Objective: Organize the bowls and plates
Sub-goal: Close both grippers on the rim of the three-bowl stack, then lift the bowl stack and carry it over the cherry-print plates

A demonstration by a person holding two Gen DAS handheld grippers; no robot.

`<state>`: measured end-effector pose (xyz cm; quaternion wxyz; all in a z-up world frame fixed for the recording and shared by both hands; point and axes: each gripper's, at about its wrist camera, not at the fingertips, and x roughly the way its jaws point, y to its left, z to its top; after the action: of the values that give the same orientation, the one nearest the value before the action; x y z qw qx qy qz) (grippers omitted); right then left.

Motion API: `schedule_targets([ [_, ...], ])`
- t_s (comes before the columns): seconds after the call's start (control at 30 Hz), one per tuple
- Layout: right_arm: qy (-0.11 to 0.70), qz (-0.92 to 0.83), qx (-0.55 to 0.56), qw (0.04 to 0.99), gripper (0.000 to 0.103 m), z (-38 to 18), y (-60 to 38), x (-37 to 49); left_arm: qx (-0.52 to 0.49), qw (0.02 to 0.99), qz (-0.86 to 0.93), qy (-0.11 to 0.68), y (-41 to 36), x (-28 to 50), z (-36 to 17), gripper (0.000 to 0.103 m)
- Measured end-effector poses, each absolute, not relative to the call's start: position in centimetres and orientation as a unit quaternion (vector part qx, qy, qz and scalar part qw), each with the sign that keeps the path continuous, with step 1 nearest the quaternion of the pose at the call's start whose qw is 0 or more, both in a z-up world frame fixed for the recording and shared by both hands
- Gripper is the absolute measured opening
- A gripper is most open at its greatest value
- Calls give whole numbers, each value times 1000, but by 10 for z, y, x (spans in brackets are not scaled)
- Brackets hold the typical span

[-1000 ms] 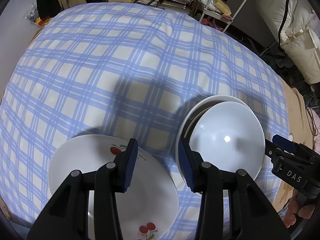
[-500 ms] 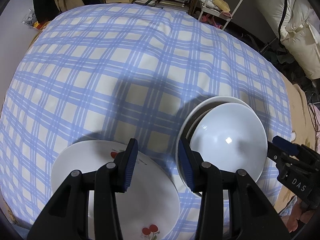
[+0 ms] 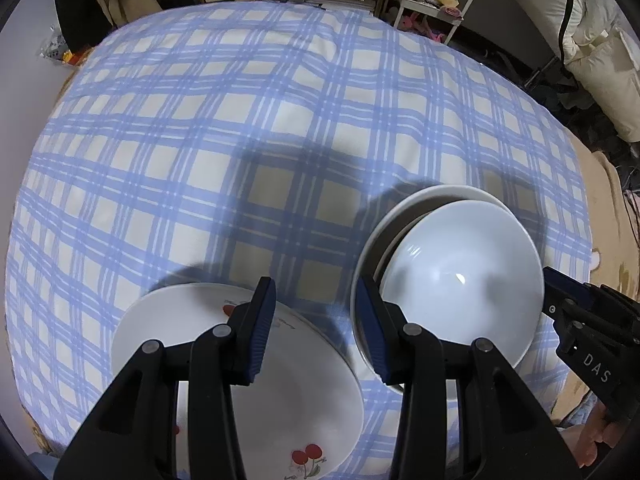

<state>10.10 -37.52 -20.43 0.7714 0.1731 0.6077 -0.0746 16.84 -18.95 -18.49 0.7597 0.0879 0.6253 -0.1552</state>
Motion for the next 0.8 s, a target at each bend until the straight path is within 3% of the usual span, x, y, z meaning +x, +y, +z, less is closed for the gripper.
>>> schedule_targets([
  [0.2, 605, -75, 174, 774, 31, -202, -376, 99, 126, 766, -143, 613, -202, 162, -189, 40],
  [0.33, 606, -63, 187, 770, 15, -205, -376, 100, 112, 757, -150, 625, -199, 165, -188, 40],
  [0.57, 611, -47, 230, 756, 10, -213, -382, 100, 123, 746, -156, 635, -203, 165, -187, 37],
  [0.73, 614, -42, 245, 750, 9, -218, -383, 100, 106, 737, -170, 645, -204, 167, -189, 22],
  [0.8, 613, -43, 242, 751, 9, -218, -382, 101, 96, 736, -171, 648, -204, 169, -190, 21],
])
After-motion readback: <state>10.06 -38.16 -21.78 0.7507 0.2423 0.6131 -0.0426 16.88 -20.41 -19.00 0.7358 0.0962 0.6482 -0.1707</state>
